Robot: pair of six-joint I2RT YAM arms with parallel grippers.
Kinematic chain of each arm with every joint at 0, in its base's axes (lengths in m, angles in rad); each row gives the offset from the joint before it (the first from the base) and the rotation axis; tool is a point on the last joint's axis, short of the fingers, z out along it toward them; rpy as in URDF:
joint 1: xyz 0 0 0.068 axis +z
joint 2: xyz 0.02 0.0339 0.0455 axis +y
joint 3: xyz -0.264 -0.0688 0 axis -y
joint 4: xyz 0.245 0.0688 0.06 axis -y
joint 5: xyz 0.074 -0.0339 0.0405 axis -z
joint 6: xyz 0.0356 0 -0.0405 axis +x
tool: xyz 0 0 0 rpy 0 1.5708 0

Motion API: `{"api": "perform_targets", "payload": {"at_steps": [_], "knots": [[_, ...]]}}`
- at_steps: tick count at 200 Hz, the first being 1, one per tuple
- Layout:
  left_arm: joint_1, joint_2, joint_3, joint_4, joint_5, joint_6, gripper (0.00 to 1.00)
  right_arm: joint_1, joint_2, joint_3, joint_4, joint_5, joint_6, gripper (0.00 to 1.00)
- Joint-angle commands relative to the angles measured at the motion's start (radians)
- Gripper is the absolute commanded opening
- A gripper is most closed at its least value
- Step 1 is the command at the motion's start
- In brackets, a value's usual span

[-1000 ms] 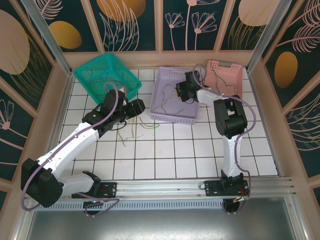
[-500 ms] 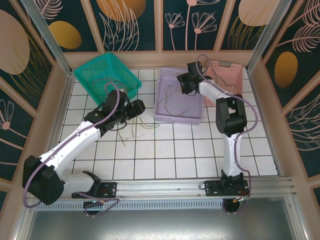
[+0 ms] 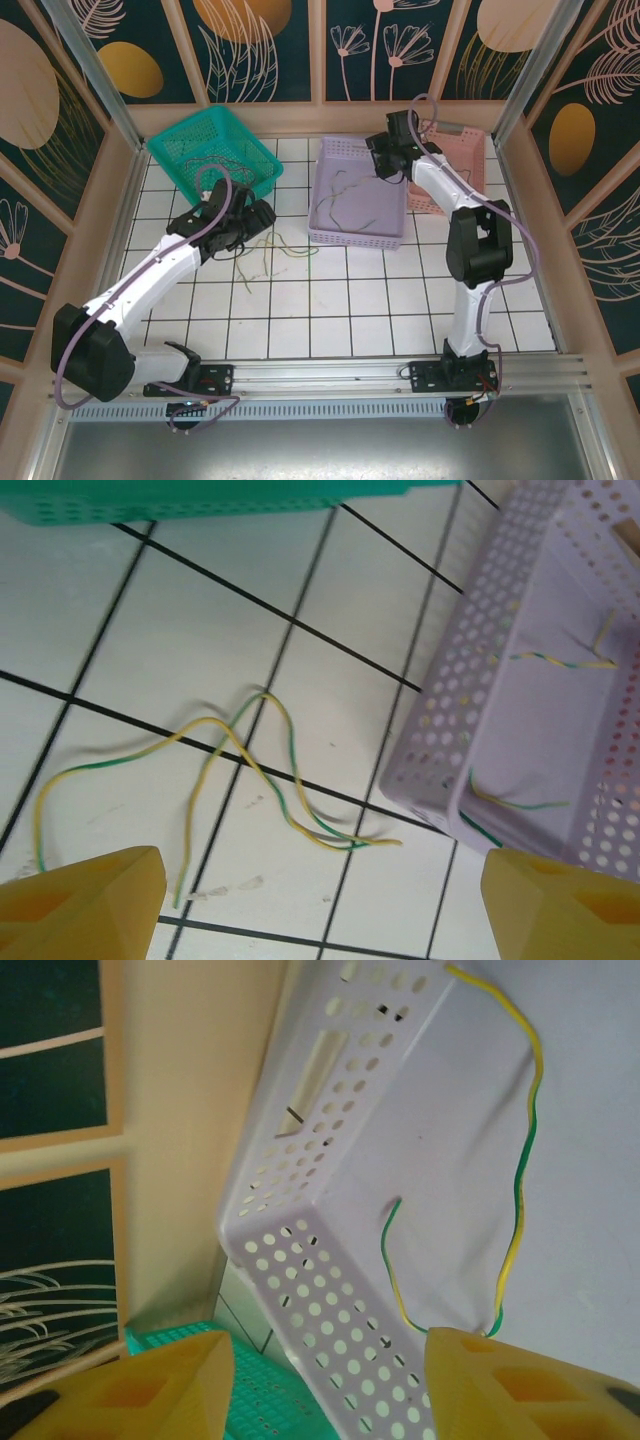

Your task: Untangle the cables

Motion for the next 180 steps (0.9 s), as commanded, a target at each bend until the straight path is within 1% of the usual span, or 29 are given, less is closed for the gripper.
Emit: {"api": "perform_targets", "payload": {"at_steps": [1, 17, 28, 46, 57, 74, 84, 102, 118, 134, 146, 154, 180], "knots": [[0.069, -0.025, -0.021, -0.069, 0.022, -0.053, 0.83, 0.004, -0.085, 0.004, 0.016, 0.026, -0.167, 0.47], [0.118, -0.035, -0.089, -0.054, 0.082, -0.057, 0.8, 0.029, -0.142, -0.06, 0.095, -0.008, -0.362, 0.41], [0.132, -0.031, -0.134, -0.044, 0.113, -0.058, 0.77, 0.053, -0.195, -0.146, 0.184, -0.093, -0.492, 0.37], [0.137, -0.02, -0.212, -0.012, 0.148, -0.055, 0.72, 0.109, -0.297, -0.328, 0.285, -0.215, -0.646, 0.36], [0.135, -0.017, -0.257, 0.006, 0.152, -0.046, 0.68, 0.164, -0.346, -0.405, 0.279, -0.245, -0.732, 0.36], [0.136, -0.006, -0.296, 0.028, 0.121, 0.005, 0.61, 0.244, -0.392, -0.479, 0.222, -0.251, -0.839, 0.35], [0.136, 0.008, -0.311, 0.057, 0.118, 0.058, 0.59, 0.3, -0.412, -0.516, 0.208, -0.253, -0.86, 0.34], [0.136, 0.064, -0.313, 0.065, 0.115, 0.142, 0.57, 0.351, -0.445, -0.583, 0.224, -0.261, -0.839, 0.35], [0.135, 0.115, -0.315, 0.091, 0.143, 0.196, 0.53, 0.377, -0.457, -0.608, 0.228, -0.259, -0.818, 0.34], [0.135, 0.148, -0.343, 0.172, 0.203, 0.214, 0.5, 0.383, -0.457, -0.611, 0.226, -0.253, -0.803, 0.34], [0.135, 0.178, -0.344, 0.197, 0.217, 0.222, 0.48, 0.383, -0.454, -0.605, 0.224, -0.245, -0.8, 0.34], [0.135, 0.2, -0.336, 0.187, 0.208, 0.228, 0.45, 0.384, -0.451, -0.596, 0.219, -0.243, -0.803, 0.34], [0.135, 0.228, -0.327, 0.145, 0.146, 0.237, 0.28, 0.384, -0.437, -0.564, 0.204, -0.238, -0.818, 0.33]]}}
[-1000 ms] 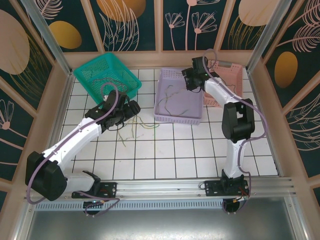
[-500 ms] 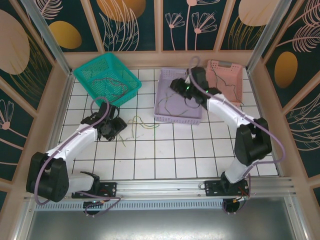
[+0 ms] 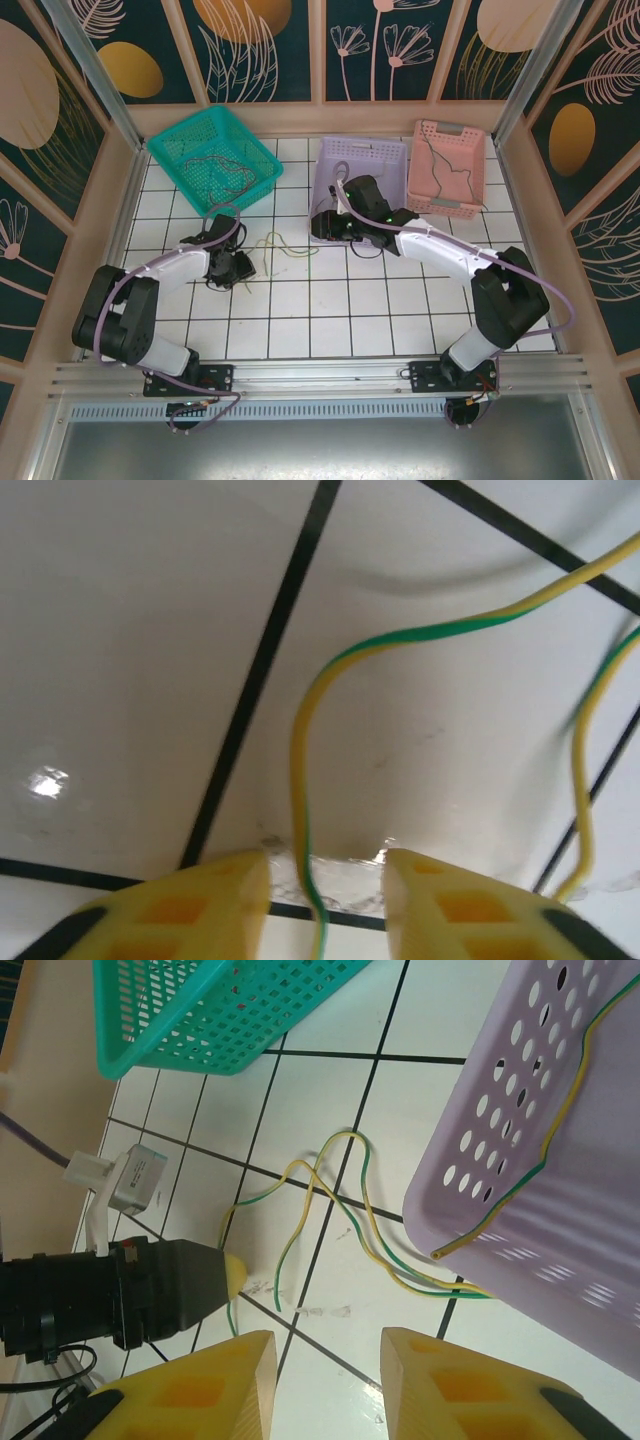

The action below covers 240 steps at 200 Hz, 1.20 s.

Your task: Untangle the cables

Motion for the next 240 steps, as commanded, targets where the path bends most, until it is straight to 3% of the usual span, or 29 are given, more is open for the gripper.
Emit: {"api": "perform_targets", "payload": {"at_steps": [1, 29, 95, 112, 141, 175, 214, 240], "knots": [[-0.003, 0.036, -0.002, 0.016, -0.019, 0.035, 0.27, 0.0, -0.017, 0.041, 0.002, 0.007, -0.035, 0.33], [-0.003, -0.008, -0.006, 0.013, -0.037, 0.044, 0.0, 0.0, -0.002, 0.047, 0.0, 0.01, -0.032, 0.33], [-0.002, -0.267, 0.176, -0.165, 0.047, 0.158, 0.0, -0.01, 0.016, 0.09, 0.018, -0.037, -0.091, 0.34], [-0.002, -0.285, 0.24, -0.199, 0.121, 0.195, 0.0, -0.007, 0.024, 0.133, 0.016, -0.094, -0.188, 0.38], [-0.002, -0.261, 0.35, -0.236, 0.243, 0.259, 0.0, -0.007, 0.038, 0.241, -0.057, -0.16, -0.431, 0.56], [-0.003, -0.225, 0.431, -0.301, 0.32, 0.361, 0.0, -0.006, 0.107, 0.393, -0.228, -0.081, -0.704, 0.58], [-0.008, -0.22, 0.462, -0.355, 0.386, 0.478, 0.0, 0.025, 0.052, 0.368, -0.171, 0.029, -0.954, 0.61], [-0.03, -0.223, 0.475, -0.374, 0.36, 0.548, 0.0, 0.037, 0.013, 0.311, -0.108, -0.03, -1.093, 0.63]]}}
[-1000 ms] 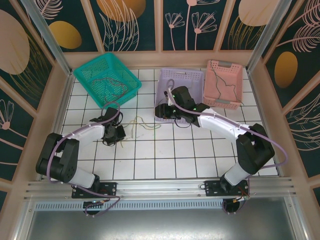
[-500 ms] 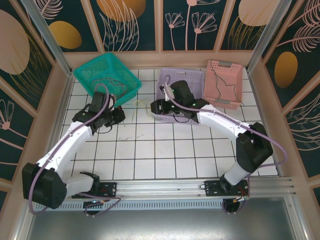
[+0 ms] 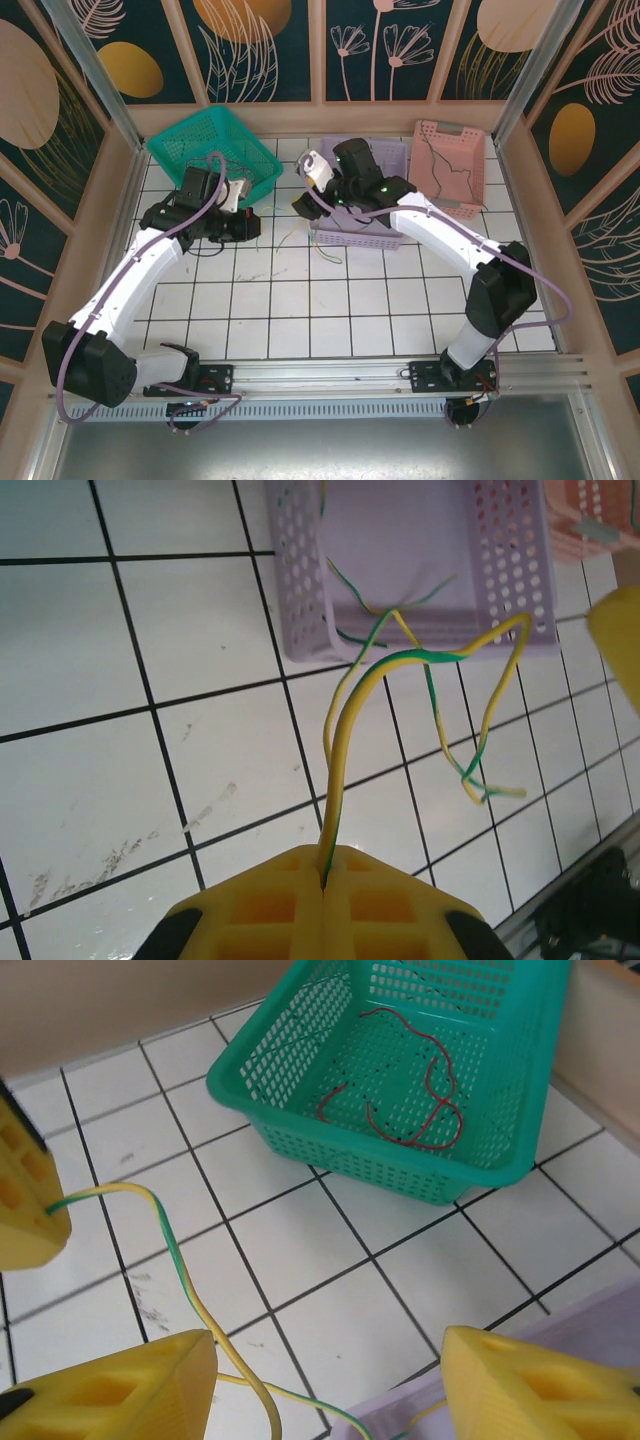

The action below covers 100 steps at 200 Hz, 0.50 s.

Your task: Untangle the cables

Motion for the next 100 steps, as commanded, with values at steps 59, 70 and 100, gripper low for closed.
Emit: {"api": "perform_targets", "payload": {"at_steps": [59, 70, 100], "knots": [[-0.041, -0.009, 0.041, -0.01, -0.08, 0.189, 0.0, 0.06, -0.011, 0.005, -0.031, -0.135, -0.296, 0.63], [-0.043, -0.005, 0.049, -0.005, -0.075, 0.195, 0.0, 0.074, -0.018, -0.022, -0.009, -0.129, -0.291, 0.62], [-0.056, -0.005, 0.052, 0.001, -0.08, 0.208, 0.0, 0.088, -0.009, -0.034, 0.039, -0.15, -0.228, 0.62]]}}
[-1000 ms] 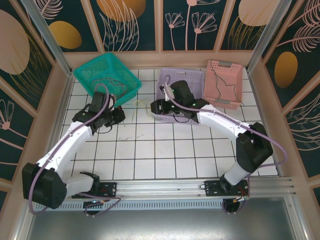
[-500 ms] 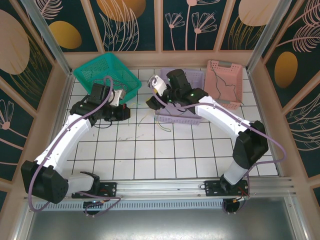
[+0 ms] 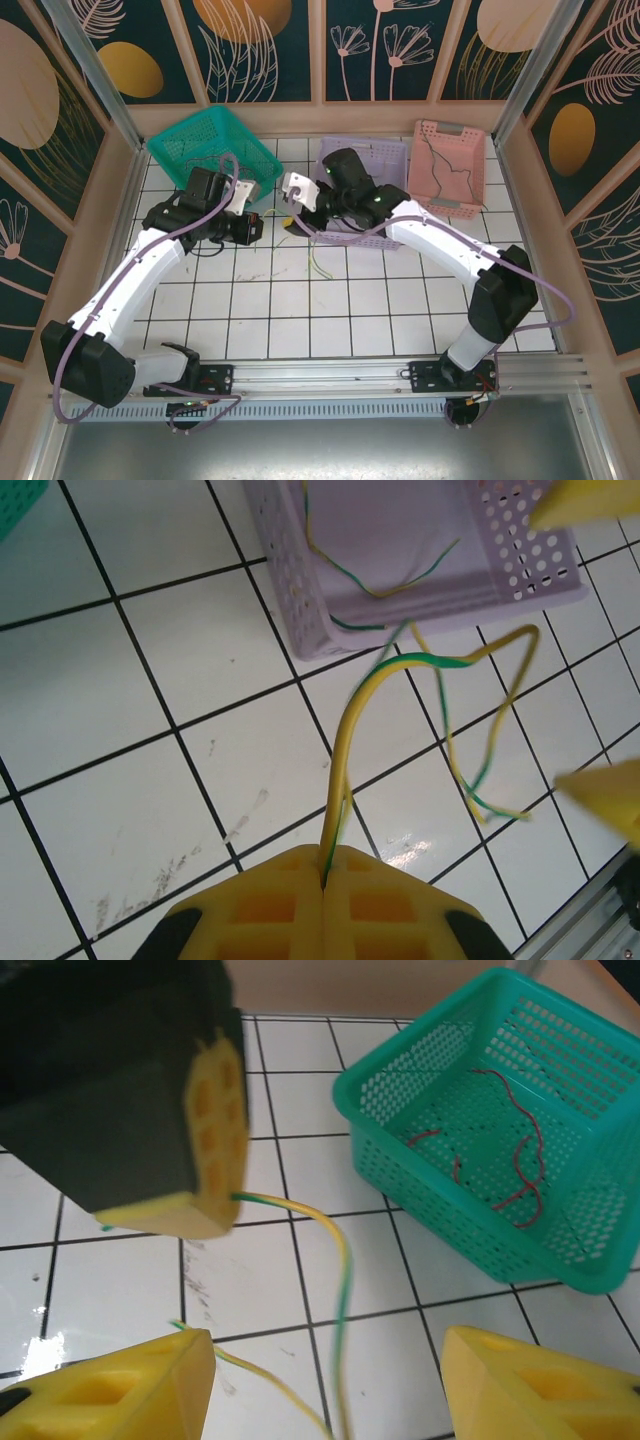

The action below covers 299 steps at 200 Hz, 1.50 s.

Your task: Untangle the cables

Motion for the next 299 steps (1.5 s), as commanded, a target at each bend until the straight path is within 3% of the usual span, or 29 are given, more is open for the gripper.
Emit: {"api": "perform_targets", "payload": {"at_steps": [1, 49, 101, 144, 153, 159, 175, 186, 198, 226, 257, 274, 299], "knots": [[-0.015, -0.005, 0.031, 0.015, -0.017, 0.043, 0.0, 0.012, 0.011, -0.006, 0.04, -0.051, 0.019, 0.62], [-0.037, -0.024, 0.03, 0.032, -0.03, 0.051, 0.0, 0.029, 0.068, 0.016, 0.057, 0.015, 0.069, 0.58], [-0.047, -0.032, 0.021, 0.031, -0.013, 0.054, 0.0, 0.041, 0.091, 0.016, 0.14, 0.073, 0.135, 0.3], [-0.048, -0.044, 0.046, 0.062, -0.056, -0.015, 0.0, 0.057, 0.084, 0.005, 0.163, 0.131, 0.214, 0.0], [-0.047, -0.062, 0.072, 0.091, -0.109, -0.084, 0.2, 0.049, 0.079, 0.008, 0.163, 0.135, 0.256, 0.0], [-0.048, -0.078, 0.088, 0.119, -0.148, -0.14, 0.4, 0.037, 0.074, 0.013, 0.163, 0.129, 0.286, 0.0], [-0.047, -0.125, 0.141, 0.163, -0.333, -0.321, 0.71, -0.009, 0.039, 0.012, 0.19, 0.085, 0.405, 0.0], [-0.043, -0.148, 0.17, 0.163, -0.458, -0.465, 0.8, -0.042, 0.003, -0.007, 0.233, 0.049, 0.489, 0.0], [-0.024, -0.16, 0.179, 0.163, -0.503, -0.599, 0.8, -0.077, -0.032, -0.029, 0.278, 0.009, 0.566, 0.0], [0.012, -0.168, 0.108, 0.235, -0.406, -0.871, 0.76, -0.145, -0.056, -0.013, 0.295, -0.025, 0.701, 0.0], [0.012, -0.238, -0.184, 0.701, -0.164, -1.092, 0.56, -0.216, -0.076, -0.02, 0.366, -0.069, 0.827, 0.0], [0.009, -0.223, -0.286, 0.903, -0.064, -1.153, 0.55, -0.222, -0.071, -0.005, 0.368, -0.08, 0.872, 0.0], [-0.032, -0.167, -0.26, 0.985, -0.009, -1.139, 0.65, -0.256, -0.054, 0.02, 0.354, -0.086, 0.921, 0.0]]}}
